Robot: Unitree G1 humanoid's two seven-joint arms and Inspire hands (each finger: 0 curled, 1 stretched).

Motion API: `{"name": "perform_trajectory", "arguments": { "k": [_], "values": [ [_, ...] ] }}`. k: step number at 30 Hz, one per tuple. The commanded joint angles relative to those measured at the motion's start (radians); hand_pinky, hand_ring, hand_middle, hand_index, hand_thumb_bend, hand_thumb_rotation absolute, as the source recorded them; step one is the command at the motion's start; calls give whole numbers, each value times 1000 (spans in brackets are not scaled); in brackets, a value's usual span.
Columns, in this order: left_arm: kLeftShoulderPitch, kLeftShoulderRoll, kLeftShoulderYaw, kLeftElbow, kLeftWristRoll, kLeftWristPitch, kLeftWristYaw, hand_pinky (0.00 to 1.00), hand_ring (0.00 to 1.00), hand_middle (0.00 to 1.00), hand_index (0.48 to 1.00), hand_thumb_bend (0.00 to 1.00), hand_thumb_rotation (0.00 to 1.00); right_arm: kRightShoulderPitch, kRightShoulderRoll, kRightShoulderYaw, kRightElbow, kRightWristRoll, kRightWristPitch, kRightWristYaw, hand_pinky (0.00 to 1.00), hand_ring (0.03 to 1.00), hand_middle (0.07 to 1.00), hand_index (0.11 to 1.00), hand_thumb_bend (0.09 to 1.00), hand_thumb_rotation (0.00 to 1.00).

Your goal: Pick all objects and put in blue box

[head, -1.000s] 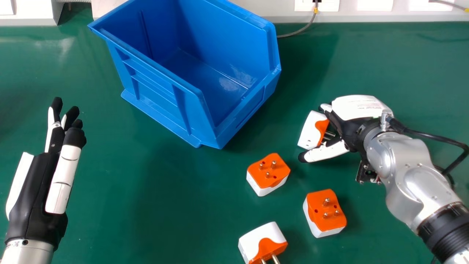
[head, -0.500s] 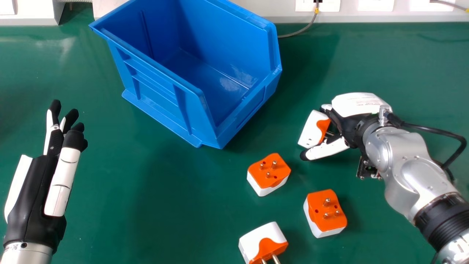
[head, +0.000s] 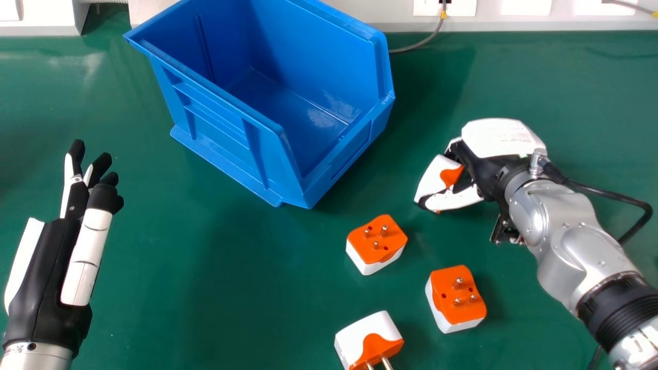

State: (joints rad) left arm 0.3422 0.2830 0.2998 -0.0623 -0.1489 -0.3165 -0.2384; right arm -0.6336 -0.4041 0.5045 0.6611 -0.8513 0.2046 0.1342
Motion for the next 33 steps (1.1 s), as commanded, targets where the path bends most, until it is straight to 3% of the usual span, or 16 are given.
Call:
{"name": "perform_trajectory", "arguments": {
  "k": [1, 6, 9, 13, 16, 23, 27, 29, 30, 33],
  "values": [
    [4, 2, 5, -30, 7, -9, 3, 934, 972, 992, 1000, 746, 1000, -24, -2, -8, 12, 10, -8, -23, 107, 175, 246, 270, 447, 405],
    [0, 3, 5, -24, 5, -13, 0, 933, 971, 992, 1000, 742, 1000, -28, 5, 1, 9, 2, 10, -20, 54, 120, 198, 225, 449, 381],
    [6, 0, 2, -40, 4, -6, 1, 932, 971, 991, 1000, 742, 1000, -26, 7, -3, 4, 8, 9, -18, 42, 108, 185, 213, 453, 386],
    [1, 2, 3, -22, 6, -14, -1, 930, 969, 990, 1000, 746, 1000, -24, 8, -4, 10, 12, 4, -27, 27, 90, 167, 197, 453, 390],
    [6, 1, 2, -36, 7, -8, 0, 929, 969, 990, 1000, 748, 1000, -29, 7, -1, 20, 11, 6, -25, 25, 88, 166, 199, 444, 377],
    [5, 0, -4, -48, 12, -4, 2, 926, 968, 988, 1000, 751, 1000, -42, 16, 8, 45, 7, 33, -24, 25, 90, 172, 207, 410, 302],
    [3, 1, -6, -46, 19, -7, 1, 924, 967, 987, 1000, 738, 1000, -47, 18, 10, 39, 5, 52, -29, 15, 77, 155, 204, 438, 131],
    [1, 2, -6, -46, 17, -7, -2, 924, 967, 987, 1000, 735, 1000, -43, 14, 9, 26, 4, 53, -35, 13, 75, 152, 202, 452, 105],
    [0, 3, -7, -46, 16, -7, -3, 923, 967, 987, 1000, 733, 1000, -38, 9, 6, 13, 5, 50, -38, 12, 75, 151, 255, 462, 105],
    [-4, 4, -8, -41, 16, -7, -3, 924, 967, 987, 1000, 731, 1000, -24, -4, -1, -28, 7, 48, -41, 13, 76, 151, 298, 469, 106]
  ]
}}
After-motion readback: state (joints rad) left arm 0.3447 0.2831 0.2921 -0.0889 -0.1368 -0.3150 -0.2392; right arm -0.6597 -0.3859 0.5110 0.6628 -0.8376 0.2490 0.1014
